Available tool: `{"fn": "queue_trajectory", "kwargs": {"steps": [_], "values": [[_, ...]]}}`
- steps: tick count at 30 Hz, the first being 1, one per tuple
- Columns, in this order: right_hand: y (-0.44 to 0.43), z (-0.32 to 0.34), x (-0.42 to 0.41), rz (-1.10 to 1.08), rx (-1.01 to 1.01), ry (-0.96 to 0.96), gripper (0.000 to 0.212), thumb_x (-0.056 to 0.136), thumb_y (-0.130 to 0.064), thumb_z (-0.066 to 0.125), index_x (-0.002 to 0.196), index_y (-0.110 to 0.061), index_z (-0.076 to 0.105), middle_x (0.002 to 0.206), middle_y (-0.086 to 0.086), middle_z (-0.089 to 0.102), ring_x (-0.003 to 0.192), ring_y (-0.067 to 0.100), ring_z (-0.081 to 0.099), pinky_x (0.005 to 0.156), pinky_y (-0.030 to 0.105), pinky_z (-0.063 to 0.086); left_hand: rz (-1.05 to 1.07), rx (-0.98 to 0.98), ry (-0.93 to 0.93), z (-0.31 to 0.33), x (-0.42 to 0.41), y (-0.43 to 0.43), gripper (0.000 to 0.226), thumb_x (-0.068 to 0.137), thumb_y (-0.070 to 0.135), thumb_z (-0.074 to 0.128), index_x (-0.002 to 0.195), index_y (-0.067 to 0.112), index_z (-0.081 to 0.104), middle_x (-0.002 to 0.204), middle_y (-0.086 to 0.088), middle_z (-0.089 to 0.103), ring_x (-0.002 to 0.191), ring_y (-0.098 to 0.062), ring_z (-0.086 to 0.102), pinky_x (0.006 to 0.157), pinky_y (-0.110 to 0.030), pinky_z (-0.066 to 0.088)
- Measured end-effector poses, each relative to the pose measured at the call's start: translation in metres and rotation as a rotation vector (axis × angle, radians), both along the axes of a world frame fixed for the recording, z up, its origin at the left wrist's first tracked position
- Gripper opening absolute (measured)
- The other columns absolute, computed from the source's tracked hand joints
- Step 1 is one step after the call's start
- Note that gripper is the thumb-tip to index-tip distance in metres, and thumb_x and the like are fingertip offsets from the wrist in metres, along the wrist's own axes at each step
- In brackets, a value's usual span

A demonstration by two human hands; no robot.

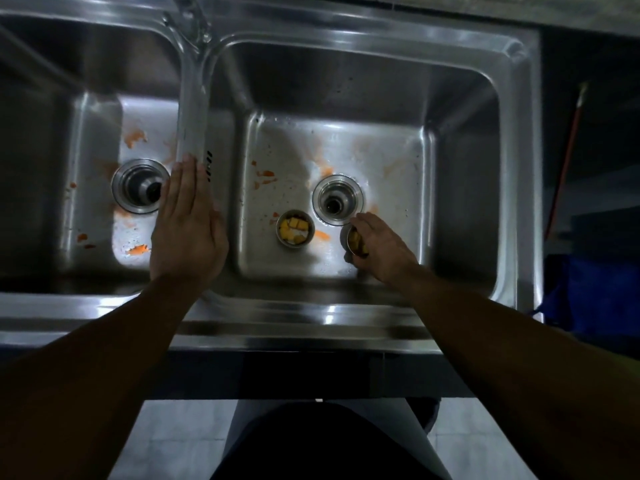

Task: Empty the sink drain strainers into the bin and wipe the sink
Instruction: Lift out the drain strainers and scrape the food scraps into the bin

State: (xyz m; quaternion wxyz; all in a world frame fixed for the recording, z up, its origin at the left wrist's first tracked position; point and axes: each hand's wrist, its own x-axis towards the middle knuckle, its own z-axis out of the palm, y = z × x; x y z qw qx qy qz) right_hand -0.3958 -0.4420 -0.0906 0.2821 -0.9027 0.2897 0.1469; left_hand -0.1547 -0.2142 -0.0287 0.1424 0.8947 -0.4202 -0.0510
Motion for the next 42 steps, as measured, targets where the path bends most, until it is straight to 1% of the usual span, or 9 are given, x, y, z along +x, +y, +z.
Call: {"fn": "queue_trajectory", "kwargs": {"steps": [5, 8, 11, 18, 22, 29, 35, 38, 42], "values": [[-0.002, -0.007, -0.001, 0.027, 0.024, 0.039, 0.086, 0.085, -0.032, 0.079, 0.154, -0.019, 0.030, 0.162, 0.005, 0.026, 0.147, 0.027, 0.030, 0.115, 0.041, 0.035, -0.001, -0.011, -0.009, 0.000, 0.000, 0.000, 0.061, 0.105, 0.029, 0.025, 0.160, 0.006, 0.014, 0.169, -0.014, 0.011, 0.158, -0.024, 0.006, 0.129, -0.041, 0.007], [-0.008, -0.005, -0.001, 0.092, 0.053, 0.140, 0.098, 0.087, -0.044, 0.074, 0.160, -0.020, 0.013, 0.169, 0.001, 0.006, 0.156, 0.021, 0.003, 0.125, 0.041, 0.019, -0.006, -0.006, -0.020, 0.001, 0.000, 0.000, 0.061, 0.104, 0.027, 0.027, 0.159, 0.004, 0.015, 0.168, -0.016, 0.012, 0.158, -0.026, 0.007, 0.129, -0.041, 0.006], [-0.009, 0.004, -0.004, 0.128, 0.040, 0.122, 0.100, 0.088, -0.056, 0.067, 0.161, -0.021, 0.009, 0.170, 0.002, 0.001, 0.156, 0.021, -0.003, 0.127, 0.038, 0.005, -0.008, 0.026, -0.031, 0.003, -0.001, -0.002, 0.062, 0.103, 0.026, 0.026, 0.159, 0.003, 0.014, 0.168, -0.017, 0.012, 0.158, -0.028, 0.007, 0.129, -0.042, 0.005], [-0.014, 0.067, -0.031, 0.015, -0.024, -0.089, 0.061, 0.098, -0.038, 0.052, 0.154, -0.021, 0.033, 0.163, 0.004, 0.030, 0.154, 0.022, 0.018, 0.125, 0.044, 0.022, 0.065, 0.146, 0.046, 0.020, -0.021, -0.010, 0.071, 0.099, 0.032, 0.031, 0.159, 0.000, 0.010, 0.167, -0.024, 0.008, 0.156, -0.039, 0.005, 0.127, -0.055, 0.008], [-0.023, 0.109, -0.056, -0.128, -0.111, -0.210, 0.045, 0.090, -0.042, 0.045, 0.123, -0.016, 0.064, 0.123, 0.009, 0.067, 0.115, 0.029, 0.061, 0.095, 0.046, 0.053, 0.030, 0.222, 0.163, 0.023, -0.064, -0.013, 0.074, 0.097, 0.036, 0.035, 0.159, 0.001, 0.012, 0.167, -0.023, 0.008, 0.156, -0.038, 0.004, 0.126, -0.048, 0.000], [-0.085, 0.143, -0.093, -0.337, -0.614, -0.230, 0.017, 0.089, -0.019, 0.053, 0.085, -0.017, 0.070, 0.078, 0.005, 0.069, 0.075, 0.026, 0.061, 0.080, 0.036, 0.046, -0.219, 0.462, 0.311, 0.010, -0.136, -0.036, 0.056, 0.104, 0.042, 0.030, 0.157, 0.023, 0.026, 0.165, -0.004, 0.029, 0.154, -0.028, 0.022, 0.126, -0.048, 0.013], [-0.132, 0.154, -0.115, -0.613, -0.540, -0.039, 0.032, 0.096, -0.028, 0.055, 0.122, -0.011, 0.061, 0.116, 0.014, 0.063, 0.106, 0.034, 0.060, 0.089, 0.042, 0.048, -0.246, 0.465, 0.240, 0.016, -0.148, -0.034, 0.055, 0.103, 0.043, 0.021, 0.156, 0.027, 0.023, 0.158, -0.005, 0.041, 0.147, -0.027, 0.035, 0.123, -0.052, 0.021], [-0.141, 0.154, -0.118, -0.690, -0.436, -0.015, 0.029, 0.096, -0.024, 0.058, 0.118, -0.006, 0.061, 0.116, 0.015, 0.061, 0.104, 0.032, 0.061, 0.082, 0.041, 0.052, -0.227, 0.576, 0.284, 0.015, -0.145, -0.038, 0.056, 0.104, 0.044, 0.019, 0.156, 0.023, 0.026, 0.163, -0.006, 0.033, 0.152, -0.025, 0.026, 0.126, -0.049, 0.014], [-0.146, 0.153, -0.115, -0.779, -0.370, -0.013, 0.020, 0.092, -0.004, 0.058, 0.111, 0.000, 0.062, 0.115, 0.020, 0.061, 0.103, 0.035, 0.062, 0.090, 0.046, 0.056, -0.217, 0.633, 0.320, 0.019, -0.147, -0.044, 0.053, 0.106, 0.043, 0.019, 0.153, 0.022, 0.030, 0.163, -0.006, 0.032, 0.152, -0.023, 0.025, 0.126, -0.048, 0.012]]}}
